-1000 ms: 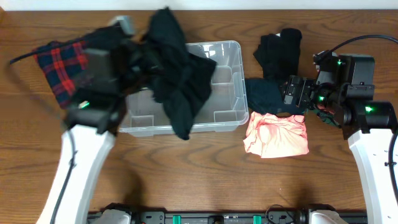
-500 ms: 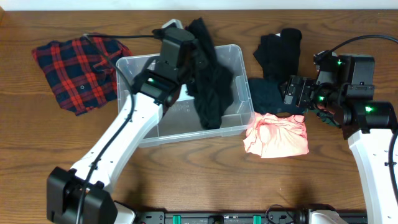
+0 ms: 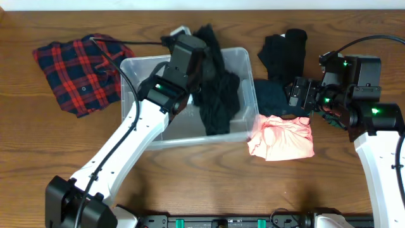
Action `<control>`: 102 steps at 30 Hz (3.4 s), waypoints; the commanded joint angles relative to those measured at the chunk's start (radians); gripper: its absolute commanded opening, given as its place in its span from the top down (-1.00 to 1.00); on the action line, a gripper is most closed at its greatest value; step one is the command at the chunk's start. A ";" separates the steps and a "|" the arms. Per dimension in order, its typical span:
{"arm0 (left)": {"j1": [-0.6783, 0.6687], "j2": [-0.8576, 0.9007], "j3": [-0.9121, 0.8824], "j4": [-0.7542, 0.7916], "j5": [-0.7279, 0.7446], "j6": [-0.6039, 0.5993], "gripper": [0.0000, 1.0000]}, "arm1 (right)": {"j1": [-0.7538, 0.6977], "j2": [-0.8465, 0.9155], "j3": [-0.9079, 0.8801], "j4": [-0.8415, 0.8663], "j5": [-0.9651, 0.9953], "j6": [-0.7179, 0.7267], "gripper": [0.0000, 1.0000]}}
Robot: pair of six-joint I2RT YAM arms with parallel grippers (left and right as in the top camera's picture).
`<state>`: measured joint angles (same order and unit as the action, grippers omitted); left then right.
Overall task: Pack container
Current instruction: 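Lift the black garment and carry it over the bin, then release the black garment and press it flat in the bin, then move the left gripper to the plaid shirt and grasp it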
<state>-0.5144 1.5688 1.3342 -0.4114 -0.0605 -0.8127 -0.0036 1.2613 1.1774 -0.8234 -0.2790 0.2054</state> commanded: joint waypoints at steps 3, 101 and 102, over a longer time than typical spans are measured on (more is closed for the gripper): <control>-0.009 0.008 0.021 -0.152 -0.119 0.018 0.88 | -0.008 0.000 0.016 -0.001 0.003 0.011 -0.99; 0.298 -0.205 0.132 -0.535 -0.237 0.545 -0.84 | -0.008 0.000 0.016 -0.001 0.003 0.011 -0.98; 0.377 -0.217 0.132 -0.539 -0.215 0.546 -0.87 | -0.008 0.000 0.016 -0.001 0.003 0.011 -0.99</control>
<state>-0.2783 1.3682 1.4635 -0.9329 -0.2428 -0.2039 -0.0036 1.2613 1.1774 -0.8230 -0.2790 0.2050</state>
